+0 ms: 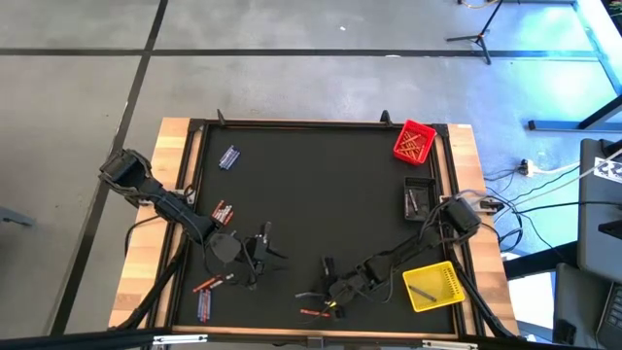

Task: Sort crayons
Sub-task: Put the blue crayon into the yellow bin

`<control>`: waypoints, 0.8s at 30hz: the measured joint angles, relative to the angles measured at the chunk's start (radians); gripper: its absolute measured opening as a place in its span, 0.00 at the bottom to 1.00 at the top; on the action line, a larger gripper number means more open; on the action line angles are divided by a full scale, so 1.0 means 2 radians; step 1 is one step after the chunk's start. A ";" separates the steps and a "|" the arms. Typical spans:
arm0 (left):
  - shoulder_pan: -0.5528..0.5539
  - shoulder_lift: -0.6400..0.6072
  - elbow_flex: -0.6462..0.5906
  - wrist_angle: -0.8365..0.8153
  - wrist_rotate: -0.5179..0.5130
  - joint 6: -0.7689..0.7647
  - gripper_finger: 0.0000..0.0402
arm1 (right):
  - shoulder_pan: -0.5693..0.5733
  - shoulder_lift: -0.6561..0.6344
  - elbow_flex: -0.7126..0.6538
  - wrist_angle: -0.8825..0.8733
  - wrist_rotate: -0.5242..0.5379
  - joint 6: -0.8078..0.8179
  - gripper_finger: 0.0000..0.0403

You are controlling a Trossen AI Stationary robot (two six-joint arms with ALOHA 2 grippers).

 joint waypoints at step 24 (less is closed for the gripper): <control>0.000 0.000 0.000 0.000 0.000 -0.001 0.31 | 0.055 -0.132 -0.002 -0.268 0.098 0.081 0.03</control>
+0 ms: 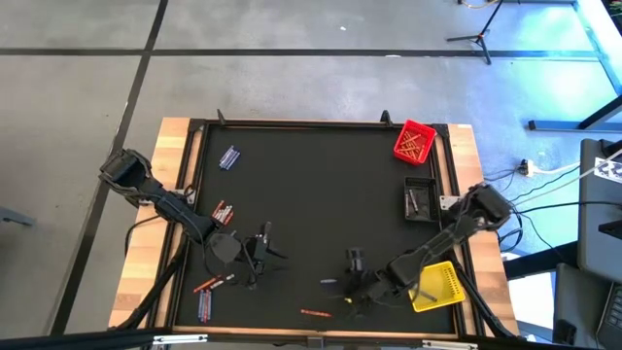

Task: Sort crayons
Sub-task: Put the blue crayon into the yellow bin

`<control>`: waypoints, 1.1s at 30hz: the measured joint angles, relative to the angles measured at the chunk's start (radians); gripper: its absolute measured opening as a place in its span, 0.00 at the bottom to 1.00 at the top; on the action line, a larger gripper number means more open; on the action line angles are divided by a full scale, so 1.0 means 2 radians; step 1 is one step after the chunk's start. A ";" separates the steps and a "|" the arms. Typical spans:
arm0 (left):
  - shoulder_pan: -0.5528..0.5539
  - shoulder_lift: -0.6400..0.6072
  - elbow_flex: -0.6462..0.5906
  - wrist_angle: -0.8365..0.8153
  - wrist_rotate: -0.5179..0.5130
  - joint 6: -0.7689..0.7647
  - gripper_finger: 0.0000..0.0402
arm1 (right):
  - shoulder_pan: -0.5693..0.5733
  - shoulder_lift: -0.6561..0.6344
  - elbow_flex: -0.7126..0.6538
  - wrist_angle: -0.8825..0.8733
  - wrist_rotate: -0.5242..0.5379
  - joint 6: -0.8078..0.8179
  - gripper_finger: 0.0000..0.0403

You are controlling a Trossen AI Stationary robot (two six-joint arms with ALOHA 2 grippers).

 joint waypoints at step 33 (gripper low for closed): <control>0.013 0.000 0.000 0.000 -0.010 0.001 0.31 | 0.266 -0.189 -0.019 -0.459 -0.118 0.563 0.05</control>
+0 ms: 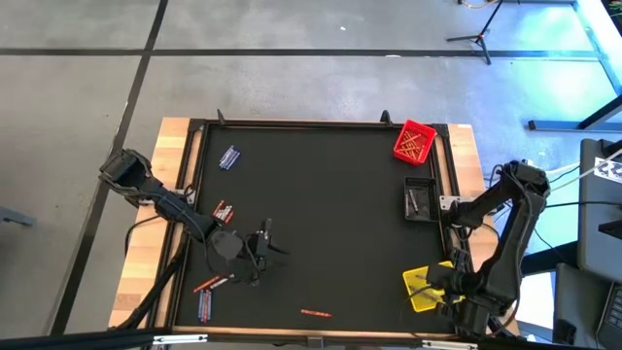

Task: Sort crayons
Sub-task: Put the blue crayon into the yellow bin

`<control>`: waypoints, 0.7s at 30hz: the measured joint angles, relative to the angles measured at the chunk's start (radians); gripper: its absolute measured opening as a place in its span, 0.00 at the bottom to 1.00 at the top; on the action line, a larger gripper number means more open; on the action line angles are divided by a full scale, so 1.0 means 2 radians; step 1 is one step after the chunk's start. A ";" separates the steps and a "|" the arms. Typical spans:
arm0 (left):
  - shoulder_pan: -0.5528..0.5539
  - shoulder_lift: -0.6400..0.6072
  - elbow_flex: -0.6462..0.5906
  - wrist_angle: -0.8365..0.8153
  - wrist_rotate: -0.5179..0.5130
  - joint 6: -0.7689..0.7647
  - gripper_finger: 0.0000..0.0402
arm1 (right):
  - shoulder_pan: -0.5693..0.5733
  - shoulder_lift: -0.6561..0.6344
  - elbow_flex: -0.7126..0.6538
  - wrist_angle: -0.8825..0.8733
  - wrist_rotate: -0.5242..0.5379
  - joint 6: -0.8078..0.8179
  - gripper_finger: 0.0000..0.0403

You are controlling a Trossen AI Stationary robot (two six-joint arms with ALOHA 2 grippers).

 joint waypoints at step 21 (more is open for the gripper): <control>0.001 0.000 0.000 0.000 0.001 0.000 0.31 | 0.002 0.000 -0.064 0.034 -0.026 0.030 0.25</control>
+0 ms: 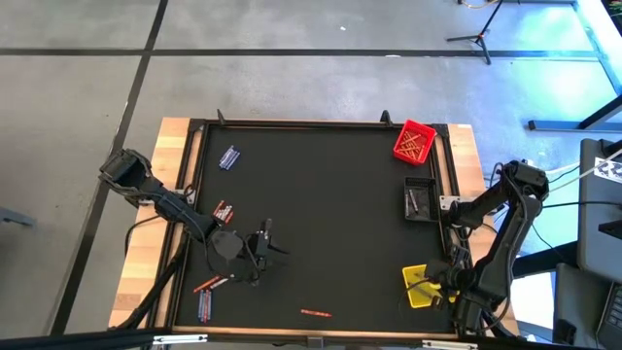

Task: Sort crayons
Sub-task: Put the blue crayon into the yellow bin, then put the orange crayon into the red bin

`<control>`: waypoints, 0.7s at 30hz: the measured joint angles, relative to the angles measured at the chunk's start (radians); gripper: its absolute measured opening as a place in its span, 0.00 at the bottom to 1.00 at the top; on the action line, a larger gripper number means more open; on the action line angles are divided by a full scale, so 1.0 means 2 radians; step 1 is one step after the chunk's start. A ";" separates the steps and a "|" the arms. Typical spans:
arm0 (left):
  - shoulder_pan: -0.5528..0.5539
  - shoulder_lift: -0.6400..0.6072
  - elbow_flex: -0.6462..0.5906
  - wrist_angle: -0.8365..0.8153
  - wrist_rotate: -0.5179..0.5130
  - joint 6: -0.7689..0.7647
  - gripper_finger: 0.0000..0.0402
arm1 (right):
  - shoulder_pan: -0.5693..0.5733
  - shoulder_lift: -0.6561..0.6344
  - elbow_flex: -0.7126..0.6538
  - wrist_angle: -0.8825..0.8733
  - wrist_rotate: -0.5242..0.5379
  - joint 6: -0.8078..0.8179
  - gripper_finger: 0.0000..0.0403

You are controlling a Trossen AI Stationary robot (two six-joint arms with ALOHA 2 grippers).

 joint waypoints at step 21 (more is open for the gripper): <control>0.000 0.000 0.000 0.000 0.000 -0.001 0.31 | -0.085 -0.015 0.044 0.112 0.151 -0.187 0.35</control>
